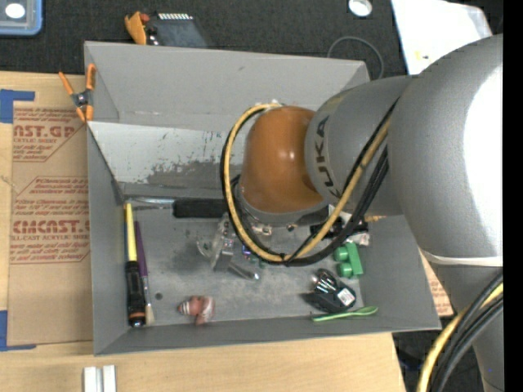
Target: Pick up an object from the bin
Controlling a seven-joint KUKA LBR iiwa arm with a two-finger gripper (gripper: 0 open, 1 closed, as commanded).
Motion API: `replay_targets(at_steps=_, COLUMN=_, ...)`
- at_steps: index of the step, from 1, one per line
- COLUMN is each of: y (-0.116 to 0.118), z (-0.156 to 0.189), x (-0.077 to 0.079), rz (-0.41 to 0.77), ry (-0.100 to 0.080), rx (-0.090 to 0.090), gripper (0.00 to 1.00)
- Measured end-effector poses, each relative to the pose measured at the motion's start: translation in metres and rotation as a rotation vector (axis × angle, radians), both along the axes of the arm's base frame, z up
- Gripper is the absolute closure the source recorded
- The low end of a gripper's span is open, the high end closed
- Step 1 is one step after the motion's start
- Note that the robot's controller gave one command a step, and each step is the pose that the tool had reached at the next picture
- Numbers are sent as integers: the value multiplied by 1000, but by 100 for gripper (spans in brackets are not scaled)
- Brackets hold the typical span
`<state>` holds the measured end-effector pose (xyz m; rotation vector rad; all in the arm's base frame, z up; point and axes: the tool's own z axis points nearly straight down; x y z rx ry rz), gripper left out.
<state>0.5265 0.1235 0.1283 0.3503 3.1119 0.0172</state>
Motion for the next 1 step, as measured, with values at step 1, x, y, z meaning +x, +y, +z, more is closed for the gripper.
replay_targets(at_steps=1, y=0, z=28, x=-1, rz=1, ry=5, rx=0, gripper=100)
